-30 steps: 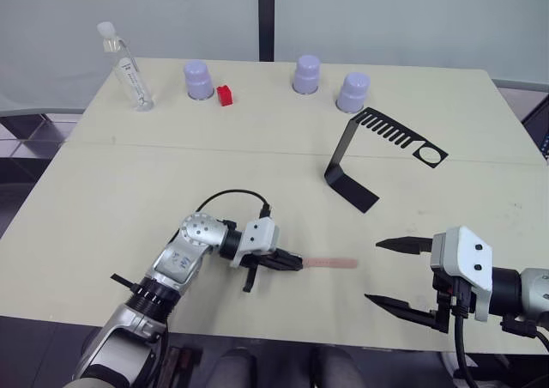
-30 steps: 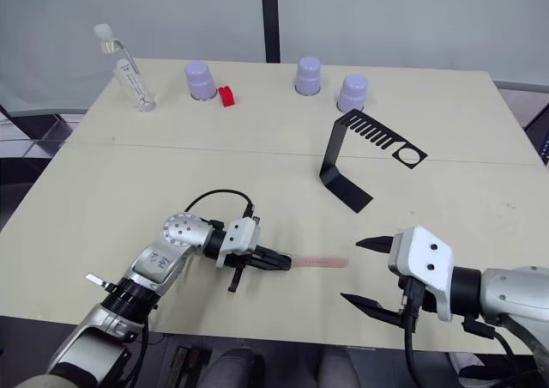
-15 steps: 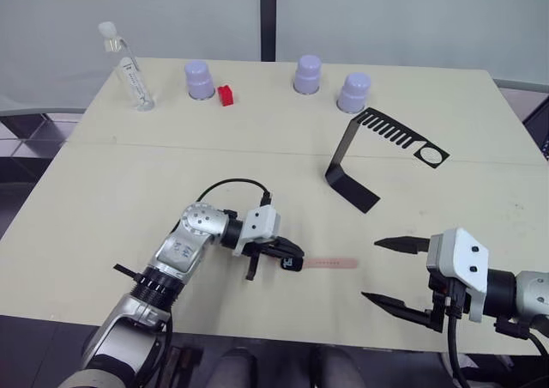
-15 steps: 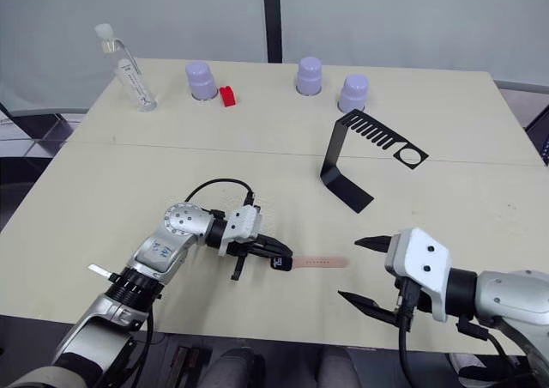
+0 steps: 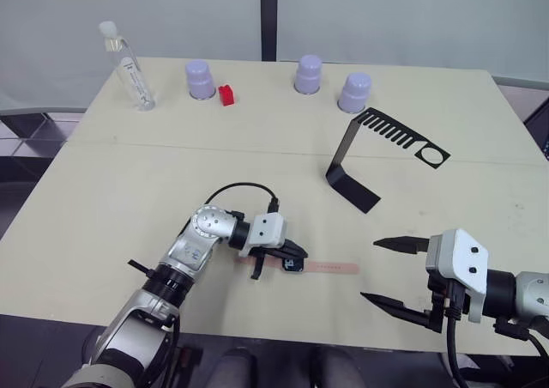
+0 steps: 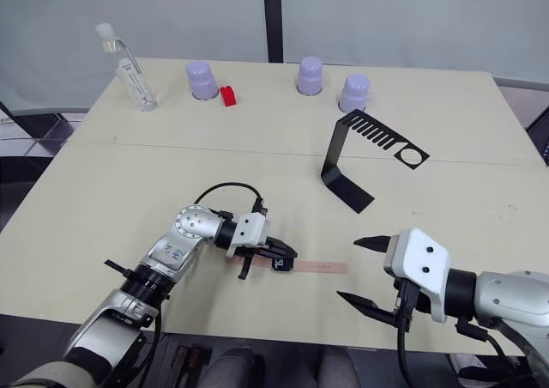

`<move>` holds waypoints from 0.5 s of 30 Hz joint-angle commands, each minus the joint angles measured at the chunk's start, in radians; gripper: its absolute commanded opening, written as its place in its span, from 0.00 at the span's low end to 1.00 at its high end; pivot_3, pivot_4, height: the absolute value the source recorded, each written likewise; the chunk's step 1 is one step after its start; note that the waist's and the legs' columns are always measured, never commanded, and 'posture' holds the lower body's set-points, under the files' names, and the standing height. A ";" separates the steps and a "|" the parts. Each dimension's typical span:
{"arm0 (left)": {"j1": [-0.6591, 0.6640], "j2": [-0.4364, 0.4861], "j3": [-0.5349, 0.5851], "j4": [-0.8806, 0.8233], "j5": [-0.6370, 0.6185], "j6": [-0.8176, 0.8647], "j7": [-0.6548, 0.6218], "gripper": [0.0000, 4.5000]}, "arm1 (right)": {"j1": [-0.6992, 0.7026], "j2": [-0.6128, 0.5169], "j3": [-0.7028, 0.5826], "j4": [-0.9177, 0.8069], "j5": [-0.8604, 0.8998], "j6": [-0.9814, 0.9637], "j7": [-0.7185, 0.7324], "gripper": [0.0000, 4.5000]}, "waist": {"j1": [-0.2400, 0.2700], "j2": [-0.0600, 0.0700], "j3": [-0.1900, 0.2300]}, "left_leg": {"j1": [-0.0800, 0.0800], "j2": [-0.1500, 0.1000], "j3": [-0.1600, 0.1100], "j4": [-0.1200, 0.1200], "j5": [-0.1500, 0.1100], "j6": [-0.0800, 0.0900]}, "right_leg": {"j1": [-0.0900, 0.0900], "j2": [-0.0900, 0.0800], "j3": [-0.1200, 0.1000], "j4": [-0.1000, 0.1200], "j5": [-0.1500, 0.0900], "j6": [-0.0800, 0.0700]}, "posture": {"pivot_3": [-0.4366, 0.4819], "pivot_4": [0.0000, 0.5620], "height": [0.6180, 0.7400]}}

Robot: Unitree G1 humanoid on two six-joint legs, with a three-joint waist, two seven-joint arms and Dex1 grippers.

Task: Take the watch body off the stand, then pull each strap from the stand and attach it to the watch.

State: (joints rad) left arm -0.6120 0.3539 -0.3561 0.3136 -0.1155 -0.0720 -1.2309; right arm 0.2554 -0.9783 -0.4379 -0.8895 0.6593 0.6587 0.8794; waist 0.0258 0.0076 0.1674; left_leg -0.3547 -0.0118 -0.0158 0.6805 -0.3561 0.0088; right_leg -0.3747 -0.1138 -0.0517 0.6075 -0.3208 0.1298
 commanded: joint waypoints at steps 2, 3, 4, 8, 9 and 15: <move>-0.003 0.128 0.149 -0.197 -0.180 0.191 -0.073 0.13 | 0.010 -0.003 -0.089 0.013 0.056 0.014 0.032 1.00 | -0.005 0.000 0.000 | 0.000 0.001 0.000 0.000 0.000 0.000 | 0.000 0.001 0.000 0.000 0.000 0.000 | 0.48 0.27 1.00; 0.002 0.188 0.191 -0.251 -0.229 0.257 -0.098 0.20 | 0.020 -0.004 -0.120 0.028 0.080 0.023 0.052 1.00 | -0.010 -0.001 0.000 | 0.000 0.002 0.000 0.000 0.000 0.000 | -0.001 0.001 0.000 0.000 0.000 0.000 | 0.48 0.27 1.00; 0.011 0.240 0.218 -0.292 -0.261 0.307 -0.116 0.30 | 0.032 -0.005 -0.146 0.040 0.099 0.031 0.070 1.00 | -0.015 -0.001 0.000 | 0.000 0.003 0.001 0.000 0.000 0.000 | -0.001 0.002 0.001 0.001 0.000 0.000 | 0.48 0.27 1.00; 0.097 0.495 0.322 -0.393 -0.327 0.433 -0.213 0.76 | 0.082 -0.027 -0.263 0.097 0.157 0.065 0.162 1.00 | -0.021 0.001 0.000 | 0.001 0.004 0.000 -0.001 0.000 0.000 | 0.001 0.001 0.001 0.001 0.000 -0.001 | 0.48 0.27 1.00; 0.128 0.553 0.357 -0.402 -0.330 0.435 -0.230 0.88 | 0.101 -0.030 -0.292 0.115 0.155 0.064 0.191 1.00 | -0.022 0.001 0.000 | 0.002 0.003 0.000 -0.001 0.000 0.000 | 0.001 0.001 0.001 0.001 0.000 -0.001 | 0.48 0.27 1.00; 0.302 0.793 0.570 -0.354 -0.334 0.453 -0.258 1.00 | 0.202 -0.056 -0.441 0.233 0.102 0.035 0.356 1.00 | -0.013 0.000 0.000 | 0.001 0.004 -0.002 -0.002 -0.001 0.000 | 0.002 -0.001 0.006 -0.002 -0.001 -0.002 | 0.48 0.27 1.00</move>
State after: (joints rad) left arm -0.3187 1.1232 0.1481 -0.0443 -0.4369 0.3924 -1.4849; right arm 0.4517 -1.0226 -0.8242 -0.6678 0.7692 0.7155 1.1895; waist 0.0125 0.0072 0.1678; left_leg -0.3539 -0.0082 -0.0174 0.6787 -0.3570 0.0090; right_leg -0.3725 -0.1158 -0.0454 0.6044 -0.3216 0.1282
